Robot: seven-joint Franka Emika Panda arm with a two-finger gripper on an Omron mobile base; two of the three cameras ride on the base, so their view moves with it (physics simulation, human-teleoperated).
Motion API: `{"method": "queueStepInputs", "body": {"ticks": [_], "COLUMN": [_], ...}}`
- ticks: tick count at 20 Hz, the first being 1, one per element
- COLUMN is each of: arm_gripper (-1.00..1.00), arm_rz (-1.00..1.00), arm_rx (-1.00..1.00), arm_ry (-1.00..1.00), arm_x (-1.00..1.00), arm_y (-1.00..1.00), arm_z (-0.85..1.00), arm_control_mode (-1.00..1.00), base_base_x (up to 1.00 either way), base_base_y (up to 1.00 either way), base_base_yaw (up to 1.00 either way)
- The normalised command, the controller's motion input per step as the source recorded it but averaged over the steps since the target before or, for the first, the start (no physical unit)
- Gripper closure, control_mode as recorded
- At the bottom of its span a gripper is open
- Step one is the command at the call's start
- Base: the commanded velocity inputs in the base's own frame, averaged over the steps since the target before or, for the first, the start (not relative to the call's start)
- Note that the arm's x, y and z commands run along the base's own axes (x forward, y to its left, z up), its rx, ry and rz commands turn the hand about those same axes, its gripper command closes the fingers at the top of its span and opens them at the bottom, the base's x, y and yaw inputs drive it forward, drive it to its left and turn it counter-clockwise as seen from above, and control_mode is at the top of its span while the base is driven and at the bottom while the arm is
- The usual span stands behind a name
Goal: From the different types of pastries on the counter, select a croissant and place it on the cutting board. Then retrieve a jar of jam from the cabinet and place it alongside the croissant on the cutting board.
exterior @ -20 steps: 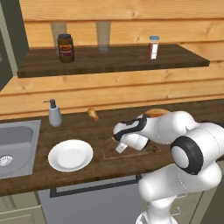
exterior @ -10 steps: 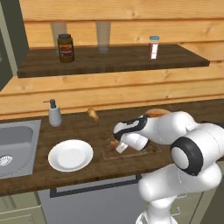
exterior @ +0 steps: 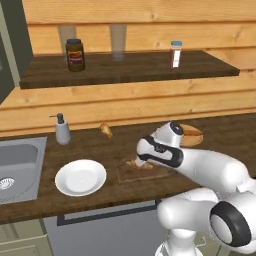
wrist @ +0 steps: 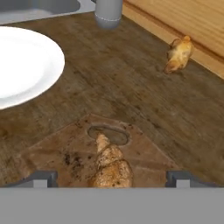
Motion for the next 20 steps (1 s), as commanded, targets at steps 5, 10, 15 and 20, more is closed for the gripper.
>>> {"method": "queueStepInputs", "body": {"ticks": [5, 10, 15, 20], "arm_gripper": [-1.00, -1.00, -1.00, -1.00], "arm_rz": [-0.02, -0.09, -0.12, -0.21], "arm_rx": [0.01, 0.11, 0.26, 0.17], "arm_ry": [0.00, -0.06, -0.21, -0.29], "arm_x": [-0.22, -0.84, -1.00, -0.99], "arm_y": [0.00, 0.00, 0.00, 0.00], "arm_z": [0.91, 0.24, 0.03, 0.34], "arm_control_mode": [-1.00, -1.00, -1.00, -1.00], "base_base_x": [0.00, 0.00, 0.00, 0.00], "base_base_y": [0.00, 0.00, 0.00, 0.00], "base_base_yaw": [0.00, 0.00, 0.00, 0.00]}}
